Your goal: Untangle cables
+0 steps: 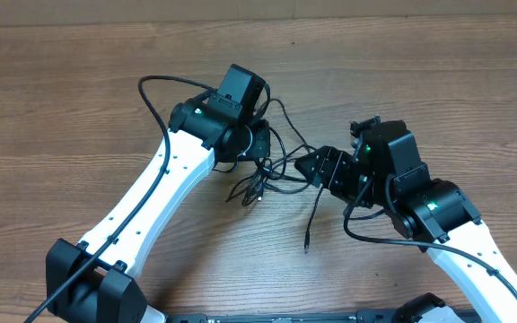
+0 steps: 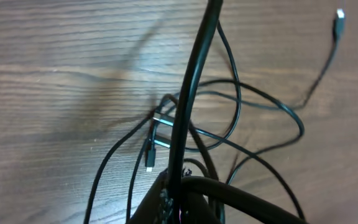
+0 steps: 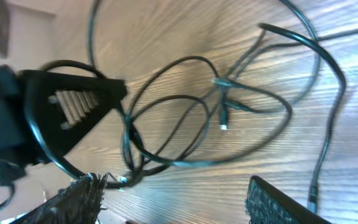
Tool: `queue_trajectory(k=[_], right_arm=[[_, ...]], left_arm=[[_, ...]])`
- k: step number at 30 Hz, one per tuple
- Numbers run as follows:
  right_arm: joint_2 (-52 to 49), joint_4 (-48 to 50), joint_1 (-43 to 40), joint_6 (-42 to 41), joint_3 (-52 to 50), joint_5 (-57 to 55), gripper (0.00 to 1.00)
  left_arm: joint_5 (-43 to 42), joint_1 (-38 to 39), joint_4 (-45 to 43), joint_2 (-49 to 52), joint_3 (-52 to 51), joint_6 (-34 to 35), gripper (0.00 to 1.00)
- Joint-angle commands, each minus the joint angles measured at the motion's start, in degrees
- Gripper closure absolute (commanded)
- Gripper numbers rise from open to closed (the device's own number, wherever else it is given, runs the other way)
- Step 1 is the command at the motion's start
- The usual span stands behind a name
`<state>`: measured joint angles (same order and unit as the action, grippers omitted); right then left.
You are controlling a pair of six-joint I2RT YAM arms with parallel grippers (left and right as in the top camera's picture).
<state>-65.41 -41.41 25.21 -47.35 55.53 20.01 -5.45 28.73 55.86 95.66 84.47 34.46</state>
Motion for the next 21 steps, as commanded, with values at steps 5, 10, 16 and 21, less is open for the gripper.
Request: queue_trajectory(k=[5,10,16,21], right_arm=[[-3.9,-0.8,5.2,-0.6,0.7,4.1,0.27],[-5.1,-1.0,10.4,-0.6,0.3,3.9,0.27],[-5.3,0.5,14.9,-0.6,0.3,-2.9,0.27],[-8.2,7.0,18.8,-0.6,0.0,-12.2,0.27]], left_arm=[[2.9,-0.5,1.6,-0.1,-0.1,25.0,0.95],[3.1,-1.9,2.6,-0.1,-0.1,34.8,0.95],[0.2,-5.3,3.9,-0.1,-0.1,45.7,0.96],[-6.9,-6.3,4.4,-0.1,-0.1,49.8,0.95]])
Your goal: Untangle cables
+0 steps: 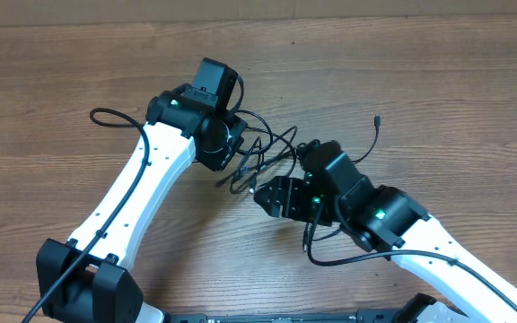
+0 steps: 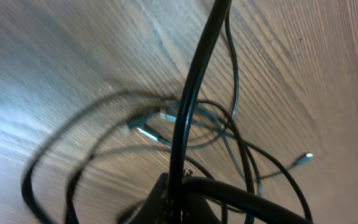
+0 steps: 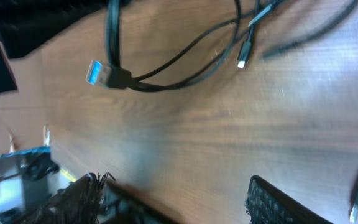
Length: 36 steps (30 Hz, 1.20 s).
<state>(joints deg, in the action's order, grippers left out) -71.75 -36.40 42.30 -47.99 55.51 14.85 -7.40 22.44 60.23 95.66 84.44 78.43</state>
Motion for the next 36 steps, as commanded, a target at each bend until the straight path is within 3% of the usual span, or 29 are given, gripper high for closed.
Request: queue_trajectory(k=[1,7,11,15,20,25,30,36], right_arm=[[-2.8,3.5,2.4,0.1,0.0,-8.0,0.27],[-10.7,14.4,6.1,3.5,0.0,-9.9,0.32],[-14.5,18.6,7.1,1.9,0.0,-14.9,0.49],[-15.0,20.7,7.2,-3.1,0.0,-21.0,0.50],[-15.0,24.4,7.2,-3.2,0.0,-22.8,0.50],[-15.0,23.7,7.0,-3.0,0.0,-22.9,0.96],[-14.8,17.4,4.7,-3.0,0.0,-24.9,0.96],[-12.9,4.8,-3.7,-3.3,0.0,-27.6,0.96]], left_arm=[[-5.1,0.0,0.0,-0.1,-0.1,5.8,0.96],[-4.6,0.0,0.7,-0.1,-0.1,5.8,0.95],[-3.8,-0.4,1.5,-0.1,-0.1,5.8,0.96],[-4.3,-1.2,3.0,-0.1,-0.1,5.1,0.95],[-5.4,-1.4,4.3,-0.1,-0.1,5.1,0.96],[-7.0,-1.8,4.3,-0.1,-0.1,3.7,0.96],[-7.1,-5.4,5.1,-0.1,-0.1,-2.1,0.95],[-4.2,-13.8,11.2,-0.1,-0.1,-11.4,0.95]])
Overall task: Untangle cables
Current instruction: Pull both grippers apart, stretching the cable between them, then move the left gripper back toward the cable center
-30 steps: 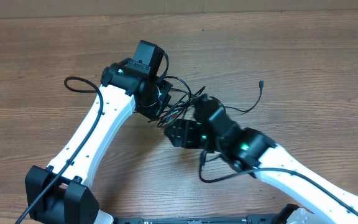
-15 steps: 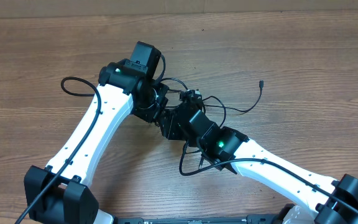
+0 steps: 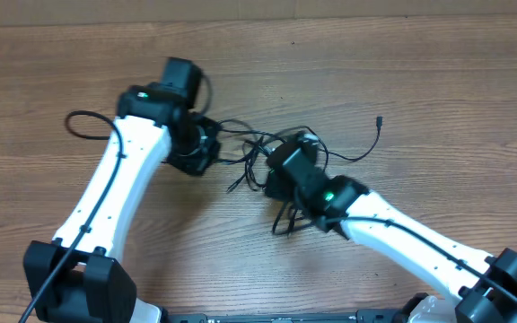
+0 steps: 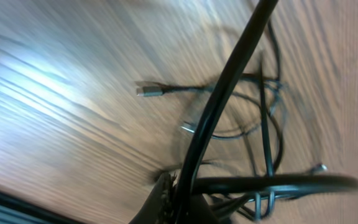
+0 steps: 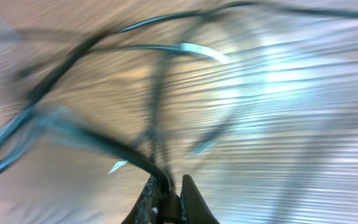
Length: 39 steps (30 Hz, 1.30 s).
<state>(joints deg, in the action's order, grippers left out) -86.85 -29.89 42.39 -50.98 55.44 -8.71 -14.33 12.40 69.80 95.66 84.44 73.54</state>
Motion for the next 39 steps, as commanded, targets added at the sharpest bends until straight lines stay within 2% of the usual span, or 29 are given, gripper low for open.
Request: queue_trajectory(k=[1,6,12,17,20,21,25,27,28,29,30,31,32,33,39], right_arm=[[2.6,-4.9,-7.0,-0.3,0.1,-4.8,0.96],[2.7,-11.3,-17.2,0.0,0.1,-5.0,0.96],[2.7,-14.5,-26.8,0.3,0.1,-5.1,0.96],[2.7,-15.6,-35.1,0.4,0.1,-8.9,0.96],[2.7,-16.1,-39.8,0.4,0.1,-6.2,0.95],[2.7,-16.5,-40.8,0.4,0.1,-6.0,0.92],[2.6,-16.8,-42.6,0.4,0.1,-3.6,0.53],[2.6,-16.9,-42.6,0.4,0.1,-0.7,0.35],[2.6,-17.0,-42.4,0.4,0.1,1.0,0.29],[2.6,-17.2,-42.2,0.4,0.1,3.1,0.24],[2.6,-17.2,-42.1,0.4,0.1,4.5,0.19],[2.6,-17.1,-42.0,0.4,0.1,6.0,0.13],[2.6,-17.1,-42.0,0.4,0.1,7.5,0.05],[2.6,-17.0,-42.0,0.4,0.1,8.7,0.00],[2.6,-18.4,-42.0,0.4,0.1,11.4,0.00]], left_arm=[[4.5,-6.4,3.3,-0.1,-0.1,-8.2,0.95],[5.9,-12.9,5.3,-0.1,-0.1,-16.9,0.96],[8.3,-15.4,5.2,-0.1,-0.1,-23.3,0.95],[15.0,-15.4,6.5,-0.1,-0.1,-23.3,0.96],[16.2,-15.4,6.9,-0.1,-0.1,-23.3,0.96],[16.3,-15.4,6.9,-0.1,-0.1,-23.1,0.95],[15.5,-15.3,6.7,-0.1,-0.1,-19.0,0.95],[14.0,-14.9,6.5,-0.1,-0.1,-18.4,0.85],[13.2,-14.6,6.4,-0.1,-0.1,-18.2,0.75],[12.6,-14.3,6.4,-0.1,-0.1,-18.2,0.61],[12.1,-14.0,6.4,-0.1,-0.1,-18.2,0.38],[11.6,-13.7,6.4,-0.1,-0.1,-18.2,0.10],[11.3,-13.3,6.4,-0.1,-0.1,-18.2,0.01],[11.2,-13.1,6.4,-0.1,-0.1,-18.2,0.00],[10.1,-12.1,7.6,-0.1,-0.1,-18.3,0.01]])
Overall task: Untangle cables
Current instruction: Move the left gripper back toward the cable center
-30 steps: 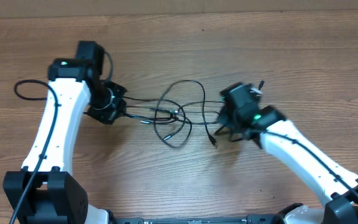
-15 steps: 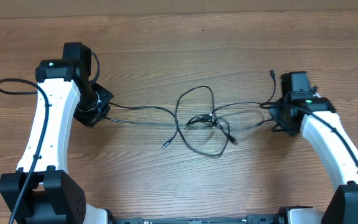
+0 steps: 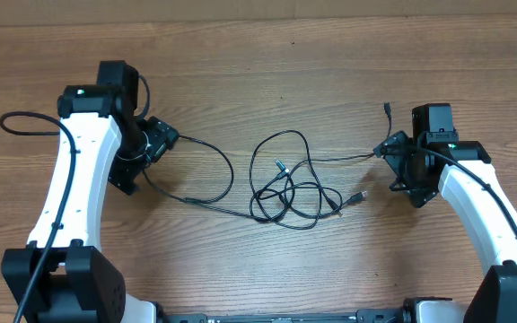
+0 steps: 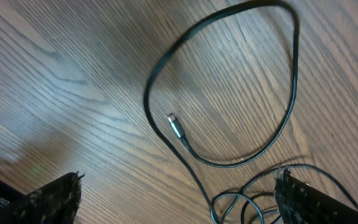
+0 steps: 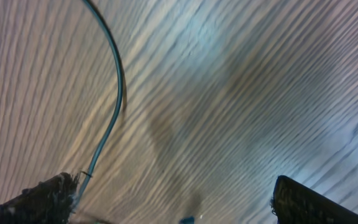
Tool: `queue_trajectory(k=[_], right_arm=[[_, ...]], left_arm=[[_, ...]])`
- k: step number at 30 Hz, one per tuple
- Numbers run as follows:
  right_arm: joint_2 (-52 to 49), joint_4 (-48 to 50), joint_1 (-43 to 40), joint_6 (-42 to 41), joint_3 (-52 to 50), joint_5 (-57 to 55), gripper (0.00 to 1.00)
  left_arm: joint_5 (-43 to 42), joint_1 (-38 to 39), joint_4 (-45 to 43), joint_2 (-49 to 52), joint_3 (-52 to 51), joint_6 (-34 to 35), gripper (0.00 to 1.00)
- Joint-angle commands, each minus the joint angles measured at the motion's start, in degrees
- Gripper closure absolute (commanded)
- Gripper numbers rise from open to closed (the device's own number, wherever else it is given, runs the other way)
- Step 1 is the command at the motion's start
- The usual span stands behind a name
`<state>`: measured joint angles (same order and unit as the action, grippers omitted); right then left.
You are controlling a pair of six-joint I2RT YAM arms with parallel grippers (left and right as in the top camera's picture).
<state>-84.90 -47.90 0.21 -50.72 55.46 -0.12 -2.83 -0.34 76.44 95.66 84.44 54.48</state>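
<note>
Thin black cables lie on the wooden table. A loose tangle of loops [image 3: 285, 193] sits in the middle. One strand [image 3: 214, 152] curves from it toward my left gripper [image 3: 149, 154], which is open; in the left wrist view this strand's loop and plug [image 4: 174, 124] lie ahead of the gripper [image 4: 179, 202], with coils [image 4: 244, 202] low between the fingers. Another thin strand [image 3: 348, 158] runs right to a plug end [image 3: 386, 108] beside my right gripper [image 3: 400, 170]. That gripper [image 5: 179, 202] is open, and the strand [image 5: 114, 93] passes by its left finger [image 5: 42, 202].
Both white arms reach in from the front corners of the wooden table [image 3: 267, 72]. The left arm's own black cable [image 3: 21, 121] loops out at the far left. A pale wall edge runs along the back.
Both grippers were shut on cable close to the central tangle. Now both are open and stand far apart at the table's left and right, with the cables lying spread out between them.
My left gripper was shut on a cable over a tight bundle with my right gripper open beside it. The right gripper then sat lower, still open, then shut on a cable at the bundle as the left one stood further left. Now both are open and the bundle is looser.
</note>
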Motion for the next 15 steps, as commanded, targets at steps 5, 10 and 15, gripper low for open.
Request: queue_trajectory(k=[5,10,15], right_arm=[[0.7,-0.5,0.2,0.1,0.0,2.8,0.00],[0.7,-0.4,0.2,0.1,0.0,2.8,0.00],[0.7,-0.4,0.2,0.1,0.0,2.8,0.00]], left_arm=[[-6.6,2.0,2.1,-0.1,-0.1,-5.7,0.14],[-7.3,6.6,3.1,-0.1,-0.1,-6.5,0.00],[-7.6,13.3,3.1,-0.1,-0.5,7.2,0.01]])
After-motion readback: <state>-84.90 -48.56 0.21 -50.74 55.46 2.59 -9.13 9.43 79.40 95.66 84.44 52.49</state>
